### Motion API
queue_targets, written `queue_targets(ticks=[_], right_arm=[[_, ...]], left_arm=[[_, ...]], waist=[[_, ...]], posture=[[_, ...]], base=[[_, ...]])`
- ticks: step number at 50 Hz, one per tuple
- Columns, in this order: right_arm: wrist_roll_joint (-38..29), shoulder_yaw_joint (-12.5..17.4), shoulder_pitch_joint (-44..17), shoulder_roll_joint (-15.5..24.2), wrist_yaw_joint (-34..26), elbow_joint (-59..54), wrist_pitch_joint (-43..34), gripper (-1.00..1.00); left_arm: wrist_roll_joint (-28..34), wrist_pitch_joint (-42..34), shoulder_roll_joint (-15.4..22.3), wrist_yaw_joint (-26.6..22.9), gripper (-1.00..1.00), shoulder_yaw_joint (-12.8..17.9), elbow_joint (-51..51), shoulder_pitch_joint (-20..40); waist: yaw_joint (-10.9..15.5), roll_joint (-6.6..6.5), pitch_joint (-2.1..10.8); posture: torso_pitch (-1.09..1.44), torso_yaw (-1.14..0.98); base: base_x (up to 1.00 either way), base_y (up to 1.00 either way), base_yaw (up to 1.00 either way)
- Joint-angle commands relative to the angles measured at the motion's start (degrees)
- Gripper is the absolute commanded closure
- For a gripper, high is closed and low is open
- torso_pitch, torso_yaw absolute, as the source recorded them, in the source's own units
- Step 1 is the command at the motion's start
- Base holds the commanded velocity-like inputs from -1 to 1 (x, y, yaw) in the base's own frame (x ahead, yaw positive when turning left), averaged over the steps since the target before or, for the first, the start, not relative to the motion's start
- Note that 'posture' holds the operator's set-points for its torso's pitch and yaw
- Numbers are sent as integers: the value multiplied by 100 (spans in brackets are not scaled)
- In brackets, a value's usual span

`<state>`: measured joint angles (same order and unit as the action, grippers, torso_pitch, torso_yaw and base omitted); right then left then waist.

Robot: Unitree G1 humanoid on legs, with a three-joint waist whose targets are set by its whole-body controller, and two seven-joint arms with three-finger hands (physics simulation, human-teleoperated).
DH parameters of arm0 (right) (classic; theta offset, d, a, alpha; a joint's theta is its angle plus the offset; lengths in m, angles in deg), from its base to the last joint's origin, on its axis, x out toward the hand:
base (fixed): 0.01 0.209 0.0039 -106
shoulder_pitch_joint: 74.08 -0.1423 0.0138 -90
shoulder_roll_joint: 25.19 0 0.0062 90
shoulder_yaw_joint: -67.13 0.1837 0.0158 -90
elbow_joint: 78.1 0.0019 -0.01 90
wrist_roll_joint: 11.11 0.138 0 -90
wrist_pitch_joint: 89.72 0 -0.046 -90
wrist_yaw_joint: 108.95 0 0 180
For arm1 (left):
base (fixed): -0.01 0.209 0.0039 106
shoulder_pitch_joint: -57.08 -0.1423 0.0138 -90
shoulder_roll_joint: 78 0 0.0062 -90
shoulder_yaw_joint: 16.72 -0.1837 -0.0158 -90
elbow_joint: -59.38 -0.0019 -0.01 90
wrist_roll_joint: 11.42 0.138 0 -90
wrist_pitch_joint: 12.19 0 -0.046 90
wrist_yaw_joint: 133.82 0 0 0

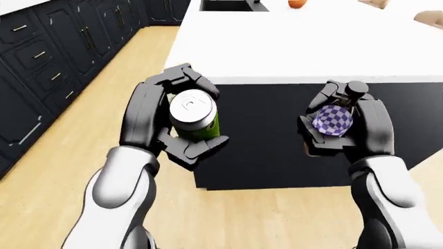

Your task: Move the drinks to the dining counter.

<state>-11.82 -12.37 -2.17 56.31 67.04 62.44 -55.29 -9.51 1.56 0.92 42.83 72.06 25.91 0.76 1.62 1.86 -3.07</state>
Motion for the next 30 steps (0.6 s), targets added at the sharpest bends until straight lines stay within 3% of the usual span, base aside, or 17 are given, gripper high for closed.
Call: queue_targets(ticks=[1, 2, 5, 8, 10, 11, 12, 15, 19, 21, 23, 24, 25, 30], right_arm=[[114, 32, -228, 84, 78, 227, -117, 100], [186, 77, -295, 101, 87, 269, -221, 100], [287, 139, -510, 225, 159, 373, -503, 100], [432, 222, -803, 328, 216, 460, -865, 100], [553, 278, -969, 356, 251, 477, -1073, 100], [588, 284, -1065, 383, 293, 450, -1162, 100], [630, 262, -1156, 404, 331, 435, -1239, 100], [713, 251, -1346, 462, 424, 472, -1441, 100], [794, 209, -1425, 482, 502, 520, -1555, 100], [829, 203, -1461, 494, 523, 502, -1563, 100], [852, 169, -1506, 475, 571, 479, -1602, 100], [862, 145, -1529, 475, 594, 488, -1628, 100], [869, 130, -1549, 483, 605, 494, -1647, 100], [897, 91, -1610, 488, 639, 540, -1702, 100]], left_arm=[[51, 27, 48, 25, 100, 114, 128, 378], [-20, -161, -25, -17, 100, 212, 130, 543], [-84, -281, 62, -14, 100, 282, -29, 840], [-139, -349, 99, 3, 100, 290, -239, 1105], [-160, -366, 131, 4, 100, 264, -255, 1115], [-167, -355, 157, -6, 100, 263, -273, 1110], [-170, -402, 160, -1, 100, 262, -273, 1145], [-185, -491, 185, -10, 100, 265, -224, 1209], [-216, -730, 211, -19, 100, 312, -61, 1326], [-232, -788, 250, -38, 100, 389, -22, 1391], [-259, -981, 286, -56, 100, 464, 80, 1495], [-273, -1097, 302, -59, 100, 498, 127, 1581], [-287, -1108, 319, -71, 100, 536, 124, 1614], [-343, -1210, 356, -76, 100, 636, 261, 1609]], waist=[[3, 12, 150], [-30, -3, 301], [-110, -159, 57], [-144, -338, 24], [-154, -597, 80], [-96, -471, 14], [-163, -506, -29], [-119, -419, 89], [-39, -231, 105], [10, -49, 144], [20, 314, 224], [-40, 93, 73], [23, 255, 11], [-90, 87, 66]], posture=[[0, 0], [0, 0], [0, 0], [0, 0], [0, 0], [0, 0], [0, 0], [0, 0], [0, 0], [0, 0], [0, 0], [0, 0], [0, 0], [0, 0]], base=[[0, 0, 0], [9, 0, 0], [34, 0, 0], [42, 0, 0], [44, 0, 0], [44, 0, 0], [45, 0, 0], [45, 0, 0], [45, 0, 0], [45, 0, 0], [45, 0, 0], [41, 0, 0], [40, 0, 0], [24, 0, 0]])
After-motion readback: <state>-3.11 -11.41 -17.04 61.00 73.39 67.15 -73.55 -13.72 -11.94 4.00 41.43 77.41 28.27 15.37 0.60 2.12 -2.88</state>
